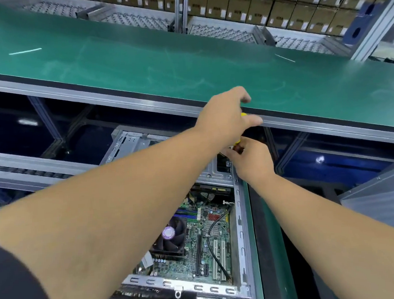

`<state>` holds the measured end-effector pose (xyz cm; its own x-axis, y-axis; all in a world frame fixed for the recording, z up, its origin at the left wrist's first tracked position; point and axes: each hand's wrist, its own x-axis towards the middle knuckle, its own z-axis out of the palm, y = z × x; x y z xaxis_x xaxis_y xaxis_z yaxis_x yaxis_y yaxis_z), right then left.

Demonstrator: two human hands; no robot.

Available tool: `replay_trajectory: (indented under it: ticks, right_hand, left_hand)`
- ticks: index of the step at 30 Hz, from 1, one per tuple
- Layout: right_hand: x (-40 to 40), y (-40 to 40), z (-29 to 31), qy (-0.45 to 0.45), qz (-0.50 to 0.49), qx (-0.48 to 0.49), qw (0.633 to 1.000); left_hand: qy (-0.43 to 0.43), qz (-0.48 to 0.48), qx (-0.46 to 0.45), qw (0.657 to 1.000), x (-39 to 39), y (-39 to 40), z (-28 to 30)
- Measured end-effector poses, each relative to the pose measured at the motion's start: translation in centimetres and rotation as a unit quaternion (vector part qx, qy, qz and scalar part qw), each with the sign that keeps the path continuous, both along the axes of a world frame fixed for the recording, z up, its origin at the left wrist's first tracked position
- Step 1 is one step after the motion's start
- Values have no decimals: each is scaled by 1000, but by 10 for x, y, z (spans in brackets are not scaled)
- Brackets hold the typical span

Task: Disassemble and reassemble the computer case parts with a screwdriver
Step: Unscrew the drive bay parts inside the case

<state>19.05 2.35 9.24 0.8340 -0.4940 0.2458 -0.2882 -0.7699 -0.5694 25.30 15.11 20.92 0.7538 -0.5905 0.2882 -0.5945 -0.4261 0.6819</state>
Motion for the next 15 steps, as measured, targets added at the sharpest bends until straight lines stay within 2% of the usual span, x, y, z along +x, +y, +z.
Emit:
replay_trajectory:
  ticks: [4, 9, 12, 15]
  right_hand:
    - [2, 0, 1, -11, 15, 32, 999]
    - [-2, -10, 4, -19, 68, 181, 981]
    - [1, -10, 3, -17, 47, 137, 989]
    - [6, -7, 1, -16, 18, 107, 994]
  left_hand:
    - [-64, 33, 65, 995, 8, -17, 0]
    - [-15, -47, 59, 997, 7, -13, 2]
    - [23, -59, 39, 997, 2, -15, 2]
    - [4, -18, 19, 1000, -3, -20, -1]
